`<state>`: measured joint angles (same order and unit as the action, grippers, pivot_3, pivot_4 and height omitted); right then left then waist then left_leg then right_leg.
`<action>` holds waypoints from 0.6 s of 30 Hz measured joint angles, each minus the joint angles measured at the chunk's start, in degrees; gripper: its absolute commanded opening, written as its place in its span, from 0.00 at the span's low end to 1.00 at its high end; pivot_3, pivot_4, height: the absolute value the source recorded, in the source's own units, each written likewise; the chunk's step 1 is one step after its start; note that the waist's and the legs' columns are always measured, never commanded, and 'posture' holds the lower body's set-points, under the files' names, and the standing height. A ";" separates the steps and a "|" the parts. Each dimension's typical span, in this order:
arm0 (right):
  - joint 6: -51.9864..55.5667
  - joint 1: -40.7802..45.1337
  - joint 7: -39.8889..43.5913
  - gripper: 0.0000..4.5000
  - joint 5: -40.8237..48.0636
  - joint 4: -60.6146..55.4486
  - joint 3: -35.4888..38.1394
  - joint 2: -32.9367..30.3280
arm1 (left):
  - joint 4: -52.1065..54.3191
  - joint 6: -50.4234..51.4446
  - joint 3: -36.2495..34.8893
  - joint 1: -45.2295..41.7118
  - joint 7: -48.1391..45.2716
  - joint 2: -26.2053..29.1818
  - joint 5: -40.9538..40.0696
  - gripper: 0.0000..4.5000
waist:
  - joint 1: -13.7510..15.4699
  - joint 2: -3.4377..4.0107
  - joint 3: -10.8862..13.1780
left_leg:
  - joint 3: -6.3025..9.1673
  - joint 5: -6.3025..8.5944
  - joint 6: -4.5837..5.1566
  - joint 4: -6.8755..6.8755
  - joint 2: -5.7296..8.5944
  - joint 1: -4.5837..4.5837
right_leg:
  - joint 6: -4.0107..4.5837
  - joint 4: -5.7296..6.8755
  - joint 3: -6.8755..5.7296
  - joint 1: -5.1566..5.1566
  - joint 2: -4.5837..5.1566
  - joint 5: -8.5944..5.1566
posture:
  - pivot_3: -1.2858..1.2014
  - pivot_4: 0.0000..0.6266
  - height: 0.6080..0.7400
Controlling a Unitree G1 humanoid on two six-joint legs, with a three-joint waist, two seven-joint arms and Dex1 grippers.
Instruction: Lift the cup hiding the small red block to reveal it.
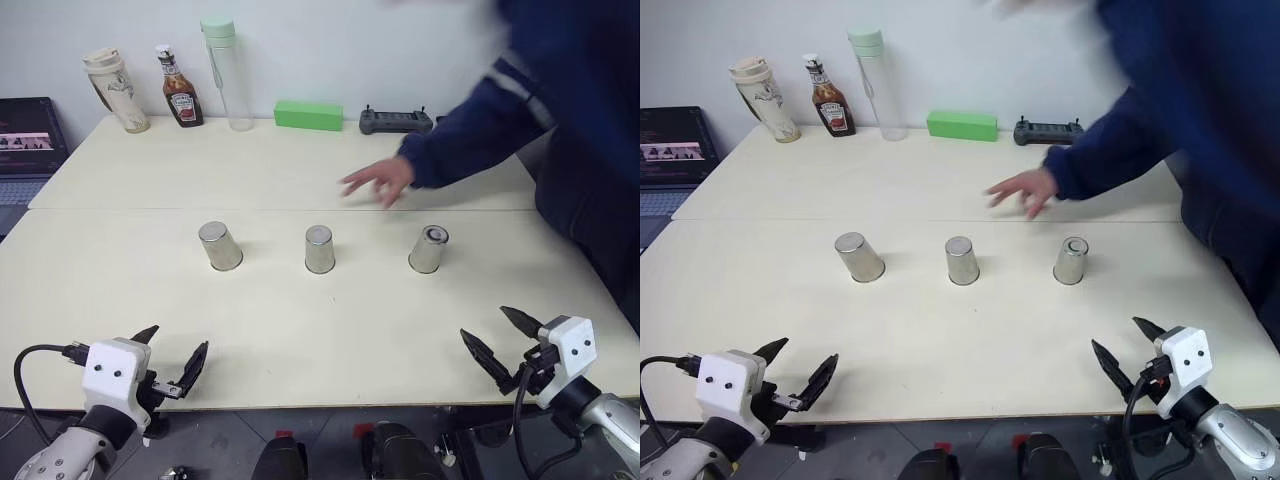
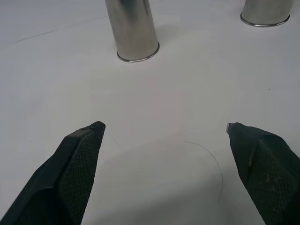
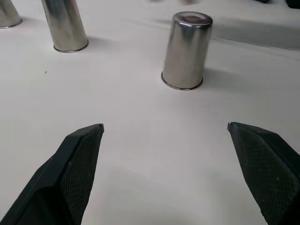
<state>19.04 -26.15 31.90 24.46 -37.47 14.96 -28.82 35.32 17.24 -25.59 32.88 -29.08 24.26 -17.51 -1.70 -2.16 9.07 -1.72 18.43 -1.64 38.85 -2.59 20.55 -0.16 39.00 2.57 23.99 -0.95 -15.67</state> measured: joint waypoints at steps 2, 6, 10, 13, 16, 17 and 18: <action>2.82 1.30 0.94 1.00 2.54 -1.22 -1.15 -1.16 | 0.01 1.12 2.15 -1.57 -1.55 2.01 -0.09 0.99 | 0.00 0.02 0.01 | 0.00 0.00 0.00 0.00 0.01 -0.07 | 0.00 0.01 0.00 -0.07 0.00 0.00 | 0.52 0.24 1.00; 5.90 5.34 3.65 1.00 6.54 -3.13 -2.09 -4.77 | -0.39 1.74 8.59 -8.92 -5.06 6.48 0.17 0.99 | 0.15 0.10 0.07 | 0.00 0.00 0.01 0.04 0.06 -0.36 | 0.06 -0.01 0.01 -0.38 0.00 -0.03 | 0.52 0.24 1.00; 5.82 7.15 5.62 1.00 7.57 -4.38 -2.80 -6.21 | -4.04 3.91 13.99 -19.62 -6.10 7.26 -0.04 0.99 | 0.29 0.11 0.08 | 0.08 0.01 0.02 -0.01 0.07 -0.57 | -0.12 -0.04 -0.06 -0.61 -0.02 0.07 | 0.52 0.24 1.00; 5.71 8.03 5.87 1.00 8.04 -4.46 -2.84 -6.26 | -8.70 4.88 19.30 -27.14 -6.44 6.56 0.52 0.99 | 0.21 0.10 0.07 | 0.07 0.01 0.02 -0.02 0.07 -0.57 | -0.16 -0.05 -0.04 -0.63 -0.03 0.09 | 0.52 0.24 1.00; 5.49 7.66 5.55 1.00 7.98 -4.27 -2.85 -6.01 | -15.63 4.51 25.35 -33.68 -6.27 3.80 3.30 0.99 | 0.18 0.09 0.08 | 0.07 0.01 0.03 -0.02 0.11 -0.56 | -0.16 -0.05 -0.02 -0.64 -0.03 0.10 | 0.52 0.24 1.00; 4.96 7.08 5.45 1.00 7.51 -4.10 -2.70 -5.90 | -18.58 4.20 27.04 -35.81 -5.51 1.85 4.25 0.99 | 0.20 0.10 0.07 | 0.07 0.01 0.03 -0.02 0.12 -0.56 | -0.17 -0.07 -0.02 -0.66 -0.02 0.10 | 0.52 0.24 1.00; 4.33 6.40 5.32 1.00 6.70 -3.66 -2.65 -5.55 | -22.05 3.58 28.49 -38.33 -4.09 -0.77 5.32 0.99 | 0.22 0.08 0.08 | 0.08 0.01 0.03 -0.01 0.13 -0.56 | -0.17 -0.07 -0.03 -0.67 -0.02 0.11 | 0.52 0.24 1.00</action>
<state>23.37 -19.75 37.23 31.16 -41.13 12.31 -34.37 13.27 20.82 2.90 -5.45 -33.17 23.49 -12.18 -1.48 -2.08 9.16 -1.64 18.44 -1.62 38.84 -2.46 19.99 -0.33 38.93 2.54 23.32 -0.97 -15.56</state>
